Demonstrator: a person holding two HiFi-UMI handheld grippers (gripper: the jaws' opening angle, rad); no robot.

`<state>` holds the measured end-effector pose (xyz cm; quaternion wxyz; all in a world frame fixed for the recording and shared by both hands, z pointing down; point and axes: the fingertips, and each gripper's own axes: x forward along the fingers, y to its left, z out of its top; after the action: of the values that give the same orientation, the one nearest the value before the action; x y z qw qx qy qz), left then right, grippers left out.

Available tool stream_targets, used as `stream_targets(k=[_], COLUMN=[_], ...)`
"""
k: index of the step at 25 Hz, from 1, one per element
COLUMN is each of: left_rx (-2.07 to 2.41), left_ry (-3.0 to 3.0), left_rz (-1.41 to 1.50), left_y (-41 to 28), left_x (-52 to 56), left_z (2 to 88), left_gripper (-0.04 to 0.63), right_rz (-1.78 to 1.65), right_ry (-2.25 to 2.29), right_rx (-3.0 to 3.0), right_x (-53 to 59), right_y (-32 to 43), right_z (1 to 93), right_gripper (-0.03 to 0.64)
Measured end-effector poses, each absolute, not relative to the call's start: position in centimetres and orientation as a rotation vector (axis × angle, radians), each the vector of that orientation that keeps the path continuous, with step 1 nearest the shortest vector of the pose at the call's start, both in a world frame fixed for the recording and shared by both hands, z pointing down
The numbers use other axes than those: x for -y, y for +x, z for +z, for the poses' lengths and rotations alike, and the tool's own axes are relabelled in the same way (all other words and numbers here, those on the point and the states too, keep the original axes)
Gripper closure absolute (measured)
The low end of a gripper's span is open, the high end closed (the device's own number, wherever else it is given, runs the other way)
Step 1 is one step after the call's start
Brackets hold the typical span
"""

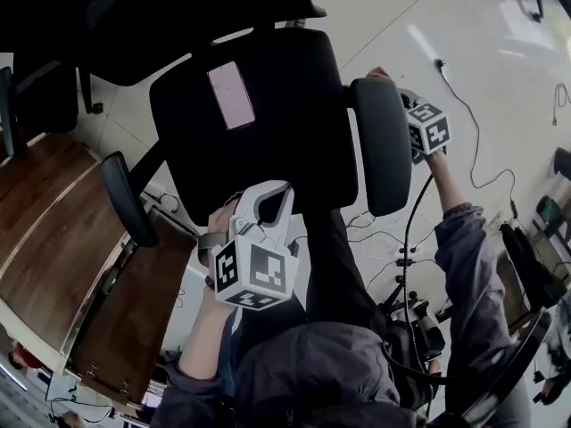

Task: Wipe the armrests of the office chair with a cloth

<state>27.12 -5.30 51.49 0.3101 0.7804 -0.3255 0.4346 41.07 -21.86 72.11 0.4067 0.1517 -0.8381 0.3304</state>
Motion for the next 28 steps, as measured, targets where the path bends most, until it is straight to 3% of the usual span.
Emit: stream_targets(k=[11,24,28], left_rx=[0.858,0.871,0.872], left_ry=[2.108,2.037,2.002], left_rz=[1.129,1.131,1.148], left_y=[27.8,26.4,25.5], left_x=[5.8,4.3,3.7], left_z=[49.0,51.0,52.1], left_gripper=[0.580,0.580,0.580], right_rz=[0.865,0.929,0.934], right_ry=[0.316,0.393,0.373], right_rx=[2.299,2.071,2.062], right_x=[20.9,22.8,22.8], right_y=[43.1,42.2,40.3], right_z=[58.8,74.6,75.8], right_gripper=[0.531,0.531,0.531])
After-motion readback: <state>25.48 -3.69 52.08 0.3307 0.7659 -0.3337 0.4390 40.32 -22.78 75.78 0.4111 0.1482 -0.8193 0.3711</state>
